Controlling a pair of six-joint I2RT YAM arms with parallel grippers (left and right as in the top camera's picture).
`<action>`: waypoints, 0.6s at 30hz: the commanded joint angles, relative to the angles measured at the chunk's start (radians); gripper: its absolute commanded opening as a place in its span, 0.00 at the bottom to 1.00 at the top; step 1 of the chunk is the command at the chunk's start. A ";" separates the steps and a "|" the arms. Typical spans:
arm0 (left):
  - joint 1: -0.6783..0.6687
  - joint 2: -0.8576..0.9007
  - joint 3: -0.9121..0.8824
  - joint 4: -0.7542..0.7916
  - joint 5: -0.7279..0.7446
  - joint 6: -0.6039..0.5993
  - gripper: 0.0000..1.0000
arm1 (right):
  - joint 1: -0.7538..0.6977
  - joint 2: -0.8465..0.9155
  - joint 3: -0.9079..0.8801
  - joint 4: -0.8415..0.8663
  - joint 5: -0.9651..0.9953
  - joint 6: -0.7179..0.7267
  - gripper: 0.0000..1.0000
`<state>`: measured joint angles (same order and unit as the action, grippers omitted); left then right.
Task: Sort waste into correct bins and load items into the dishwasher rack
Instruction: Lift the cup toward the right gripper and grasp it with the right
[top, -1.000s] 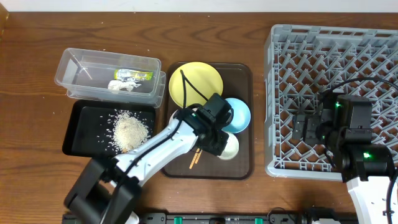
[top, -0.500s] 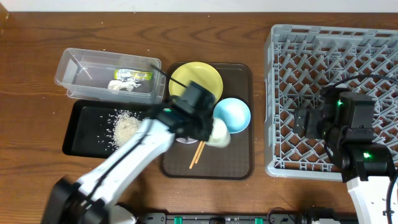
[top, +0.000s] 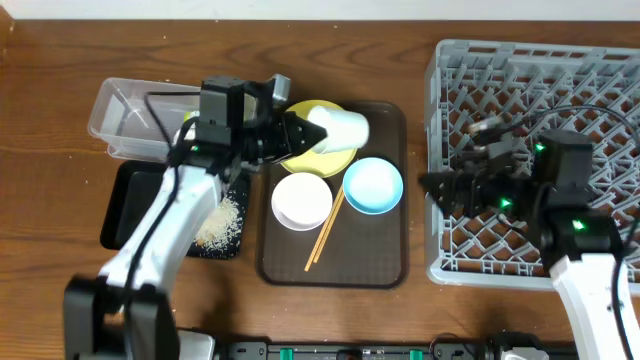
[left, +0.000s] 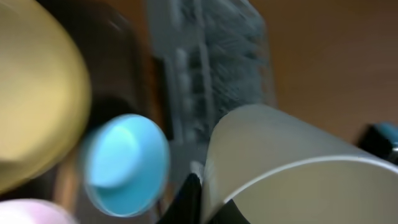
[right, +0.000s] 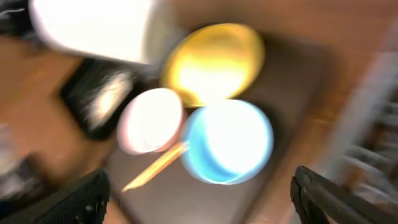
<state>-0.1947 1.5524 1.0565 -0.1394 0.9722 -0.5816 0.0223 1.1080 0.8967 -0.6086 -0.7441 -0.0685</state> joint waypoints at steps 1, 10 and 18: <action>0.001 0.083 0.011 0.084 0.377 -0.138 0.06 | 0.040 0.064 0.004 -0.001 -0.332 -0.158 0.92; -0.015 0.114 0.011 0.100 0.523 -0.158 0.06 | 0.145 0.217 0.004 0.216 -0.335 -0.172 0.94; -0.055 0.114 0.011 0.097 0.537 -0.157 0.06 | 0.188 0.239 0.004 0.483 -0.431 -0.068 0.94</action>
<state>-0.2344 1.6665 1.0561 -0.0444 1.4670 -0.7361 0.1913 1.3437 0.8955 -0.1886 -1.0920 -0.1944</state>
